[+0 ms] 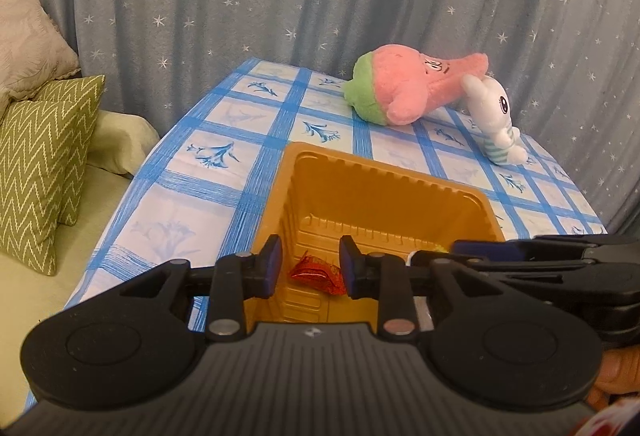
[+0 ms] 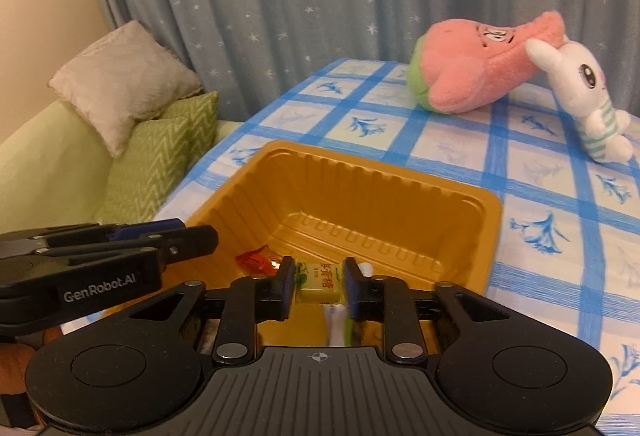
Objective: Organize snacks
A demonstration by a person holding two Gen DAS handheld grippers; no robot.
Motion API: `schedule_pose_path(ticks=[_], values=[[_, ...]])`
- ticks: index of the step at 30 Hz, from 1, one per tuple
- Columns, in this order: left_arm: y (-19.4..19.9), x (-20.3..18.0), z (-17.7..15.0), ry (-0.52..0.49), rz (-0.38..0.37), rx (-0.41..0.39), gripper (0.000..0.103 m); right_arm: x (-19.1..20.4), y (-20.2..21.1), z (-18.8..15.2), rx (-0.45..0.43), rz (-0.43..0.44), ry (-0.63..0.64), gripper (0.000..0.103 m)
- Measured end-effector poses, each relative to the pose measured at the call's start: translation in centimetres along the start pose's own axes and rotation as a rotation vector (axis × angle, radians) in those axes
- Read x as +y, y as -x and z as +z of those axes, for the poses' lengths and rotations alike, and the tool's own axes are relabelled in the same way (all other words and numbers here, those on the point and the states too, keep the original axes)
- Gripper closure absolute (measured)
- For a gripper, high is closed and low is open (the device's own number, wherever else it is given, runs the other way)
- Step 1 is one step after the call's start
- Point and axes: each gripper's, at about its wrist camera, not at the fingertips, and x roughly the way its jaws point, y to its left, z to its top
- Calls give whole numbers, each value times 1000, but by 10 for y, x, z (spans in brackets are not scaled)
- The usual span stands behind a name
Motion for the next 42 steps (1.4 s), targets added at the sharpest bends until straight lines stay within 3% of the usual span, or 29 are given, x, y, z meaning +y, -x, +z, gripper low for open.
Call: schedule_pose_path(ticks=[1, 2, 6, 11, 14, 16, 25, 30, 42], values=[[1, 1, 0, -1, 2, -4, 71, 0, 1, 0, -8, -1, -5, 45], [2, 1, 0, 1, 5, -7, 70, -1, 3, 0, -20, -2, -10, 42], [6, 5, 0, 12, 22, -17, 67, -4, 11, -2, -26, -27, -17, 42], [16, 8, -2, 25, 22, -25, 55, -11, 26, -8, -27, -68, -35, 42], [24, 6, -4, 9, 25, -33, 44, -16, 39, -12, -23, -94, -48, 42], [30, 5, -6, 11, 30, -35, 32, -17, 48, -15, -23, -112, -53, 42], [81, -12, -12, 6, 50, -49, 7, -3, 96, -27, -26, -126, -69, 29], [121, -23, -22, -3, 58, -51, 0, 10, 125, -38, -30, -131, -78, 24], [210, -45, -53, -17, 130, -40, 0, 38, 197, -77, -35, -139, -74, 21]])
